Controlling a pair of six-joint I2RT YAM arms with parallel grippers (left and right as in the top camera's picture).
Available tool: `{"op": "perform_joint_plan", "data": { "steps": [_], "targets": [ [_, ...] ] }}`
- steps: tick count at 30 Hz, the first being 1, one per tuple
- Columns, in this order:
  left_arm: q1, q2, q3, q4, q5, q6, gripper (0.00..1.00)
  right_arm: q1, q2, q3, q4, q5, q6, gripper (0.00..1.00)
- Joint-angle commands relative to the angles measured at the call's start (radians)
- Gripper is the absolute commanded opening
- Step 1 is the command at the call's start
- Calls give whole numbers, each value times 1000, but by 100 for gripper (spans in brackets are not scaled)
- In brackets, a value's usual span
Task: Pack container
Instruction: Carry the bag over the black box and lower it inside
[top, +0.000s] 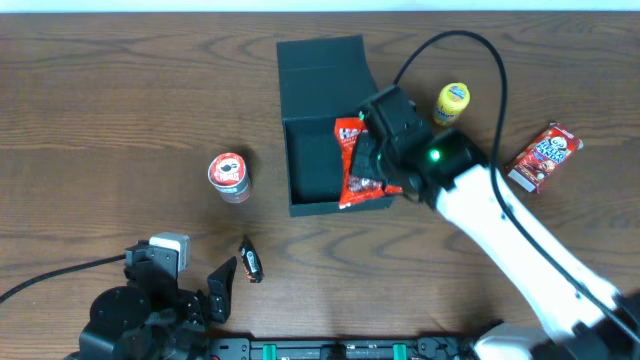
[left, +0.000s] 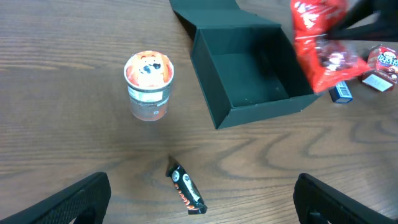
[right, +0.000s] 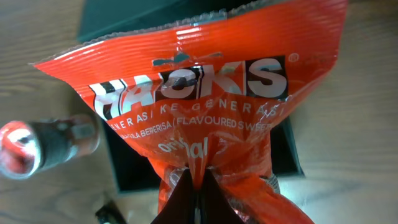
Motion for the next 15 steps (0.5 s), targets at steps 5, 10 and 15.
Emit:
{"op": "perform_joint_plan", "data": {
  "steps": [5,10,15],
  "targets": [
    [6,5,13,-2,3,4,95,-26,117,20,67,-127,-133,2],
    [6,5,13,-2,3,4,95,-20,136,19,86,-147,-150,2],
    [6,5,13,-2,3,4,95,-20,136,19,76,-68,-169,2]
  ]
}}
